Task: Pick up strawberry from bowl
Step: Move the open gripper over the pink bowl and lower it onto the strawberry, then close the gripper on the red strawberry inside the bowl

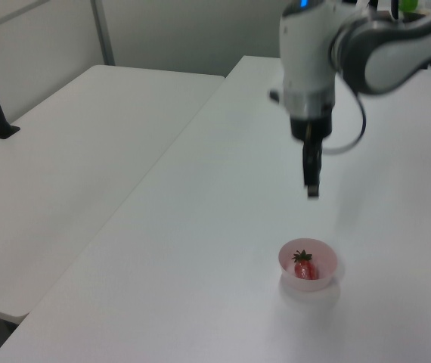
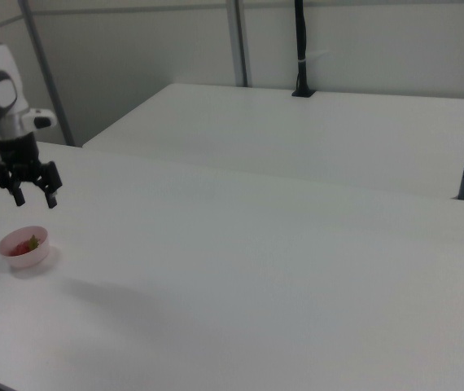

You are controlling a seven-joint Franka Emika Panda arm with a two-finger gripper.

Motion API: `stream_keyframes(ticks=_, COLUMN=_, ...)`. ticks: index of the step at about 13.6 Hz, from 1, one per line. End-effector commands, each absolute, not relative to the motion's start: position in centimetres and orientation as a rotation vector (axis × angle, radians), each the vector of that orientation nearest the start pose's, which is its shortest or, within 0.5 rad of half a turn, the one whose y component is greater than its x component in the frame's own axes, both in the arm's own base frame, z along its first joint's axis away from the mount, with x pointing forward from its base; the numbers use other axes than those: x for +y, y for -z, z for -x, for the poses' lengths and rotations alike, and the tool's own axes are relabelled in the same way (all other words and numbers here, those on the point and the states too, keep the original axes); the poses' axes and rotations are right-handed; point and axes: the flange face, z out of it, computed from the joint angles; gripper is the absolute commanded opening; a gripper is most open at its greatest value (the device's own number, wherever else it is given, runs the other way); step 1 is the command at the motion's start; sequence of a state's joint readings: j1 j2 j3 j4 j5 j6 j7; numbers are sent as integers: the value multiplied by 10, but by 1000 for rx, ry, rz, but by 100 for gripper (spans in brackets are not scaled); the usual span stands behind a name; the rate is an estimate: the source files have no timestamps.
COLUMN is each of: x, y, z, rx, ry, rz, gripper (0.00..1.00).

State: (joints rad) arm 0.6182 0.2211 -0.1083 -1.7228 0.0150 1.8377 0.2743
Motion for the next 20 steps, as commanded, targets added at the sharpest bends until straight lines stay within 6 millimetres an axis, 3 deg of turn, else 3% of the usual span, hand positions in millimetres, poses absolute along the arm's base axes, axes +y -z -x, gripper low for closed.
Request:
stream_keyframes(ticks=1, x=357, y=-391, z=-529, rx=-362, ry=-118, rz=3167, gripper=87)
stream_keyframes(ticks=3, x=378, y=-367, z=-522, rx=-375, ry=-122, rz=3176, gripper=81)
stream_keyframes(ticks=6, x=393, y=-348, z=-519, rx=-353, ry=-92, rz=3179, gripper=76)
stream_keyframes(ticks=11, x=407, y=-318, z=-514, rx=-381, ry=-90, rz=3190, gripper=73)
stream_keyframes(ticks=12, x=406, y=-314, z=-513, rx=-392, ry=-102, rz=3194, gripper=68)
stream_keyframes(ticks=15, x=404, y=-313, z=-513, rx=-445, ry=-109, rz=3189, gripper=26)
stream_keyframes(ticks=16, x=404, y=-315, z=-514, rx=-445, ry=-105, rz=3188, gripper=18)
stream_keyframes(ticks=18, x=399, y=-322, z=-518, rx=-425, ry=-101, rz=3183, gripper=15)
stream_keyframes(ticks=20, x=396, y=-346, z=-522, rx=-399, ry=-57, rz=3164, gripper=15)
